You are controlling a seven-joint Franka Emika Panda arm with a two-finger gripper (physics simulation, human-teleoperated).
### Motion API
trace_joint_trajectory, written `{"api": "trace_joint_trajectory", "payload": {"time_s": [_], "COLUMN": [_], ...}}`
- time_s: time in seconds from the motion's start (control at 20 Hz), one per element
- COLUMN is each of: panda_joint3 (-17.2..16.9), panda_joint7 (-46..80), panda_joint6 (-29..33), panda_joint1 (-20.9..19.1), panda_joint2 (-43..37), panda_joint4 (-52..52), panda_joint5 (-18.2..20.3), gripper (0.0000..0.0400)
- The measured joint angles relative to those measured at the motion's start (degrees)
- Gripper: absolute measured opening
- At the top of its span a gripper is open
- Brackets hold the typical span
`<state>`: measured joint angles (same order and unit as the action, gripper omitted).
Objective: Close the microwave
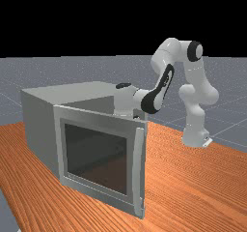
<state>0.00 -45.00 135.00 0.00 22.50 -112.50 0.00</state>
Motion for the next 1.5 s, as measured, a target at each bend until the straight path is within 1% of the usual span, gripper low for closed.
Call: {"api": "trace_joint_trajectory", "payload": {"time_s": [0.05,0.1,0.15,0.2,0.25,0.3,0.35,0.4,0.45,0.5,0.6,0.75,0.9,0.95,1.1,1.5], "panda_joint3": [0.0,0.0,0.0,0.0,0.0,-0.1,-0.1,-0.2,-0.2,-0.3,-0.3,-0.2,-0.3,-0.2,-0.2,-0.2], "panda_joint7": [0.0,0.0,0.0,0.0,0.0,0.5,0.6,1.0,1.4,1.9,2.0,1.7,2.2,1.0,1.0,1.1], "panda_joint6": [0.0,0.0,0.0,0.0,0.0,-0.2,-0.5,-1.0,-1.6,-2.5,-3.9,-6.0,-9.3,-9.0,-11.2,-21.9], "panda_joint1": [0.0,0.0,0.0,0.0,0.0,0.1,0.1,0.1,0.2,0.3,0.3,0.2,0.3,0.1,0.1,0.1], "panda_joint2": [0.0,0.0,0.0,0.0,0.0,-0.1,-0.3,-0.6,-1.1,-1.7,-2.8,-4.1,-5.9,-7.0,-8.8,-10.9], "panda_joint4": [0.0,0.0,0.0,0.0,0.0,0.0,0.1,0.1,0.2,0.4,0.9,1.5,2.8,2.6,3.5,10.6], "panda_joint5": [0.0,0.0,0.0,0.0,0.0,0.0,0.0,0.1,0.1,0.1,0.1,0.1,0.1,0.1,0.1,0.0], "gripper": [0.0243,0.0148,0.009,0.0054,0.0033,0.0177,0.0265,0.0318,0.035,0.037,0.0389,0.0398,0.0399,0.04,0.04,0.04]}}
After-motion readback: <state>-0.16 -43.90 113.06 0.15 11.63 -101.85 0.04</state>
